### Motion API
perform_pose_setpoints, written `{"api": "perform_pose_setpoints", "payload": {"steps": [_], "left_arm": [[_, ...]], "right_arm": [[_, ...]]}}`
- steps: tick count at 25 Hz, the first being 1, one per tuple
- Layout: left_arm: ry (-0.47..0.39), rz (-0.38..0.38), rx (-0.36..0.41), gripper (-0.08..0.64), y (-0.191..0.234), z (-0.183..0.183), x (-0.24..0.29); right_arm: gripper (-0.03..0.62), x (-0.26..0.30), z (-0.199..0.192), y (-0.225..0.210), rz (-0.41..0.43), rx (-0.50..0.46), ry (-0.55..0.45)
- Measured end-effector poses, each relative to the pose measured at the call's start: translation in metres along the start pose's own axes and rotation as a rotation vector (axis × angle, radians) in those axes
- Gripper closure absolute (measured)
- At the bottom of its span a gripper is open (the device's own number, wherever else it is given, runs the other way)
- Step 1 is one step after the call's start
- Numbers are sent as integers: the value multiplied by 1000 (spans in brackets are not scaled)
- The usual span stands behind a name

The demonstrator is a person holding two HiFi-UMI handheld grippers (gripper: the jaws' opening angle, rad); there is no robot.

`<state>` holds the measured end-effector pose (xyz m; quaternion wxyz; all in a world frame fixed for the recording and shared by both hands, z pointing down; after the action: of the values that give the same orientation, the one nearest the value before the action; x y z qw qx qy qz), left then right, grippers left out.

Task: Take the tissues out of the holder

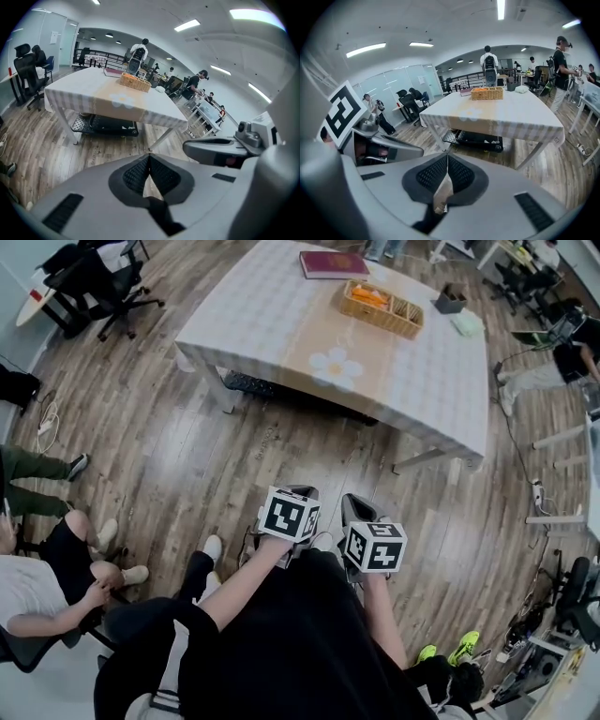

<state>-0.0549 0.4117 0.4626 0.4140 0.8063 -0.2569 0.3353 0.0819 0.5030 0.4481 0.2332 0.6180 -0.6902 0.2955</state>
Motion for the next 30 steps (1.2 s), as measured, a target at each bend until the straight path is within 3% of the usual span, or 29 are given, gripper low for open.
{"api": "perform_pose_setpoints", "payload": {"steps": [5,13,20,30], "left_arm": [[-5,5,-1,560,-30,3,17],[0,75,-24,560,-64,-6,38],[18,105,-42,560,-53,3,42],[-1,59,-36,560,-28,52,49]], "right_arm": [[577,-12,0,-30,13,-17,-24],[577,-21,-9,-74,114,-3,-42],[576,-7,1,-80,142,-10,-34],[575,25,43,-78,117,-51,-27]]}}
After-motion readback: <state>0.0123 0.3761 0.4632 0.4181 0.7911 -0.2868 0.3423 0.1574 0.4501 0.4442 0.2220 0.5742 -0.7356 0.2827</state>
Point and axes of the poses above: the fingertips, and each gripper's own axes: x forward along the fingers, y to its left, z out of its top, the point moved 10 cm from there along -x, backward along the fingers, and after that the axes turned 12 degrees about -x, right-handed, at the moved point
